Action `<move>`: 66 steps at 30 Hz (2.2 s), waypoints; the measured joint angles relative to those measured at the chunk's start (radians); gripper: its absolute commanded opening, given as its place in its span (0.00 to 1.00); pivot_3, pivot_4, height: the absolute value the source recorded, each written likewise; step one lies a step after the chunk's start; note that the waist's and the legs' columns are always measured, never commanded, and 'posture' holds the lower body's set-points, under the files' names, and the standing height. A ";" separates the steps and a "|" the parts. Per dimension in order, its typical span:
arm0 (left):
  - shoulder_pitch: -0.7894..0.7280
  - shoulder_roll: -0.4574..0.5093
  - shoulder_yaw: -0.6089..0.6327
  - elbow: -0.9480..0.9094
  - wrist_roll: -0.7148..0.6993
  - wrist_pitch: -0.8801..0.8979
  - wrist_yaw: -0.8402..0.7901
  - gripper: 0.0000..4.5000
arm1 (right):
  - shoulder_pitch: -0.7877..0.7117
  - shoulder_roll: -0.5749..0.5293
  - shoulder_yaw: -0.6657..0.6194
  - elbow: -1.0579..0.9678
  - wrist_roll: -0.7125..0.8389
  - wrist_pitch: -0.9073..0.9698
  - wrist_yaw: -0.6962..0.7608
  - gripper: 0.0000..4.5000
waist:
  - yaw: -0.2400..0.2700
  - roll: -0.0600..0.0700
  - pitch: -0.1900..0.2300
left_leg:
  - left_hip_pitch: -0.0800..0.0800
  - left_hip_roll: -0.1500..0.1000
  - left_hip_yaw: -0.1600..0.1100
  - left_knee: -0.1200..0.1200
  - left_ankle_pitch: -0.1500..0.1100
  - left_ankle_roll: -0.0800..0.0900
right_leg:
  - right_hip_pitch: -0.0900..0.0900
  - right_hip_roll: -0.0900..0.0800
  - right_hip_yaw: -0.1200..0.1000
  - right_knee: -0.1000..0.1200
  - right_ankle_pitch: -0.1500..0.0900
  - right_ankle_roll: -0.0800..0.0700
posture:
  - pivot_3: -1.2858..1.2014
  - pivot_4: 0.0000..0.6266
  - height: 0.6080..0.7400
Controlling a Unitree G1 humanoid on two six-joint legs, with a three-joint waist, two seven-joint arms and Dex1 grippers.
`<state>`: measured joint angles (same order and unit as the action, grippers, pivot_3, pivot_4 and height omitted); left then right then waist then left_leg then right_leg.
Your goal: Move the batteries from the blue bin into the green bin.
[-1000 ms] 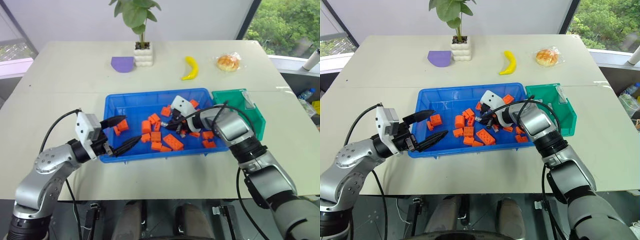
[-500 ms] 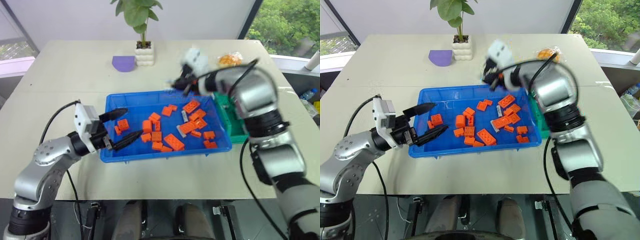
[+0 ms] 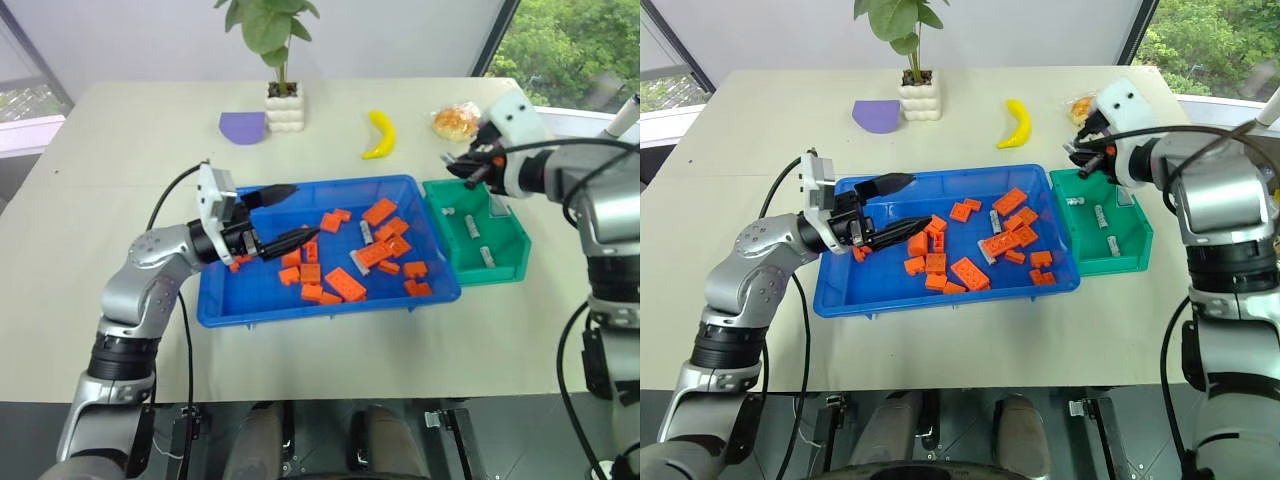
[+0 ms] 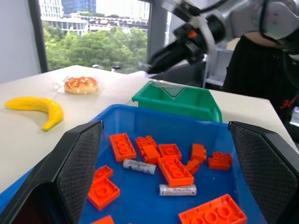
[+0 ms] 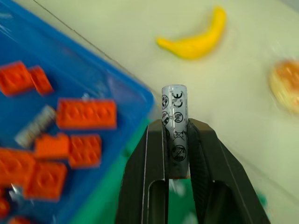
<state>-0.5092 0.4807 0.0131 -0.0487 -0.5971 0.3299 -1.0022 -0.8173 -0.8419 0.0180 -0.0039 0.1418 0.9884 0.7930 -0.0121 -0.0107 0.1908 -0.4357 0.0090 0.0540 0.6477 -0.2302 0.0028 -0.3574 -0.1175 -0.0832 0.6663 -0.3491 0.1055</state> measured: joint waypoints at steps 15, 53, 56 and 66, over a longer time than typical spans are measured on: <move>-0.050 -0.014 -0.030 0.113 0.062 -0.041 -0.087 1.00 | 0.209 -0.014 -0.113 -0.164 0.062 0.102 -0.081 0.87 | 0.004 0.000 0.000 | 0.000 0.000 -0.001 0.001 0.000 0.000 | 0.001 0.000 0.000 0.000 0.000 0.000 | 0.52 0.24 1.00; 0.091 0.071 0.094 -0.080 0.060 0.017 0.041 1.00 | -0.218 0.175 0.413 0.604 -0.178 -1.161 0.774 0.99 | 0.003 0.000 0.000 | 0.000 0.000 -0.002 0.004 0.000 0.000 | 0.002 0.000 -0.001 0.000 0.000 0.000 | 0.52 0.24 1.00; 0.111 0.072 0.099 -0.095 0.048 0.025 0.051 1.00 | -0.258 0.214 0.413 0.672 -0.198 -1.223 0.791 0.99 | 0.001 0.000 0.000 | 0.000 0.000 -0.003 0.004 0.000 0.000 | 0.002 0.000 -0.001 0.000 0.000 0.000 | 0.52 0.24 1.00; 0.140 0.075 0.102 -0.147 0.031 0.036 0.089 1.00 | -0.293 0.271 0.427 0.846 -0.260 -1.336 0.814 0.99 | -0.003 0.000 0.000 | 0.000 0.000 -0.003 0.004 0.000 0.000 | 0.002 0.001 -0.001 0.000 0.000 0.000 | 0.52 0.24 1.00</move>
<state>-0.3690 0.5556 0.1148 -0.1956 -0.5666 0.3662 -0.9133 -1.1103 -0.5711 0.4446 0.8421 -0.1184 -0.3476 1.6066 -0.0149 -0.0108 0.1912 -0.4356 0.0092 0.0511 0.6513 -0.2300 0.0025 -0.3556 -0.1169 -0.0843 0.6666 -0.3490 0.1056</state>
